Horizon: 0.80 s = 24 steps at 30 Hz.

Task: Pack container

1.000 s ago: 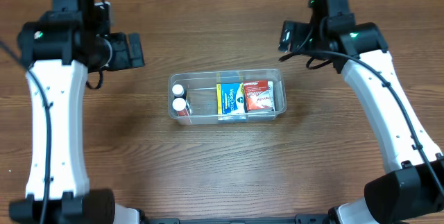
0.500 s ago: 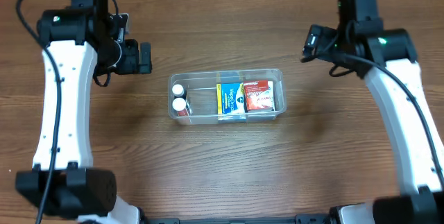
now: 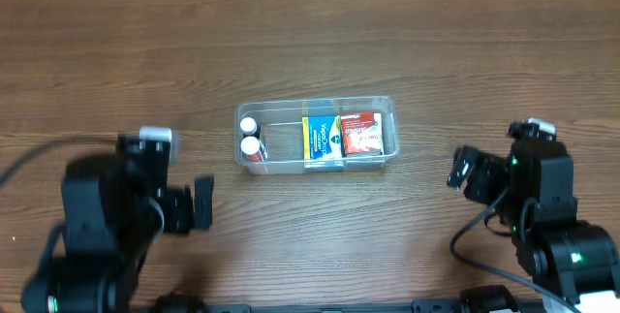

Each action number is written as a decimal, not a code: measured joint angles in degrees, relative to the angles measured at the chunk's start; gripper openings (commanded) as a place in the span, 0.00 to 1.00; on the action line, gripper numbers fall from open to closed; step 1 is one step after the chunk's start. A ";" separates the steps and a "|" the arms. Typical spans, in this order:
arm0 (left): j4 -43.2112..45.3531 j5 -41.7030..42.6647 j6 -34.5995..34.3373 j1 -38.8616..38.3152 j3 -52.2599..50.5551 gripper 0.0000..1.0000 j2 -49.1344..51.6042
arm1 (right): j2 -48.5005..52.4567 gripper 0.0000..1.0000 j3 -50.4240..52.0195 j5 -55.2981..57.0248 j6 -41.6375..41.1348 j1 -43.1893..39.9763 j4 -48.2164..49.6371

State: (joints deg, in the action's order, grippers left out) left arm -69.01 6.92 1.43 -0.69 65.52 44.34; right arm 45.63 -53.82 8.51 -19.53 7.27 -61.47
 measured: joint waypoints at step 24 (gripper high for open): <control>-4.94 -0.02 -2.78 0.00 -3.78 1.00 -6.08 | -0.15 1.00 0.22 0.00 0.07 0.02 -1.51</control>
State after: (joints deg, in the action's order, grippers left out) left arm -73.95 6.90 -1.34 -0.69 61.73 38.26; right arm 45.47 -53.60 8.51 -19.46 7.29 -62.98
